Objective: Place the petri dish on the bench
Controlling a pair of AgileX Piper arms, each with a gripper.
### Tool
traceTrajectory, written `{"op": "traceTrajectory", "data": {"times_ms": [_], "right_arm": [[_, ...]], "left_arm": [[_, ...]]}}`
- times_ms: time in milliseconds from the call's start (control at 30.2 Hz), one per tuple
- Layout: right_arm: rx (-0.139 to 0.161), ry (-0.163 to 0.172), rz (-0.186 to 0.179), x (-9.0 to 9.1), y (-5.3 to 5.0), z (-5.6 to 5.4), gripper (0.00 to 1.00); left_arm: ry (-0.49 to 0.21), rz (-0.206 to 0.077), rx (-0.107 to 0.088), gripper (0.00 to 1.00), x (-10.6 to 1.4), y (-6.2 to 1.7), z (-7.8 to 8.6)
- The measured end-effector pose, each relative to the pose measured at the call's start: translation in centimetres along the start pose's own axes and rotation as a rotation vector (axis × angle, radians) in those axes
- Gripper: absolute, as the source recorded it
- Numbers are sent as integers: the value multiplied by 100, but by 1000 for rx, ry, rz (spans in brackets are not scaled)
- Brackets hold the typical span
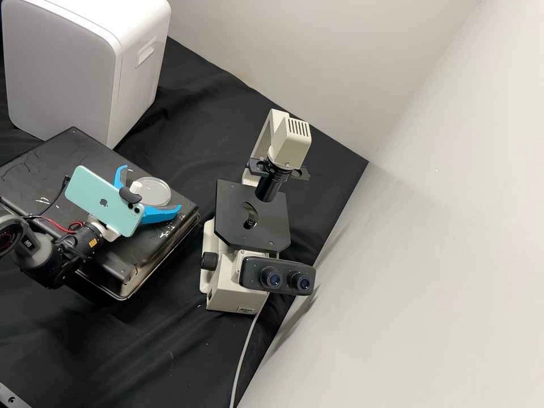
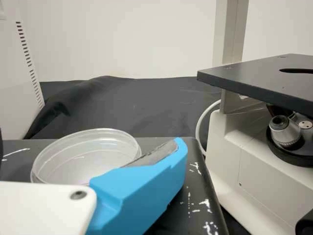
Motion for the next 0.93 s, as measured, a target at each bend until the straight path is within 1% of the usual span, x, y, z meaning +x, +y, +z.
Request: {"op": "traceTrajectory", "data": {"times_ms": [33,66,133,199,298,365,431,497,530,597,696,762,795,862,928], "right_arm": [[0,0,0,-4,-2,2,100],[0,-1,-1,-6,-3,3,100],[-1,3,2,-18,-6,-2,100],[-1,3,-3,-44,-16,-8,100],[-1,13,2,-93,3,-43,100],[-3,13,2,-130,6,-48,100],[-1,18,11,-174,24,-72,100],[4,16,33,-219,46,-94,100],[6,19,36,-248,50,-111,100],[19,10,56,-312,67,-124,100],[34,4,74,-394,82,-142,100],[55,13,80,-456,100,-162,100],[71,18,83,-491,107,-170,100],[105,18,90,-555,124,-167,100],[129,20,99,-626,141,-164,100]], "left_arm": [[-2,6,-14,100,-4,12,2],[-4,12,-19,100,-8,23,4],[-5,15,-21,100,-10,28,5],[-7,19,-22,100,-13,35,7],[-7,19,-22,100,-13,35,7],[-7,19,-22,100,-13,35,7],[-7,19,-22,100,-13,35,7],[-7,19,-22,100,-13,35,7],[-7,19,-22,100,-13,35,7],[-7,19,-22,100,-13,35,7],[-7,19,-22,100,-13,35,7],[-7,19,-22,100,-13,35,7],[-7,19,-22,100,-13,35,7],[-7,19,-22,100,-13,35,7],[-7,19,-22,100,-13,35,7]]}}
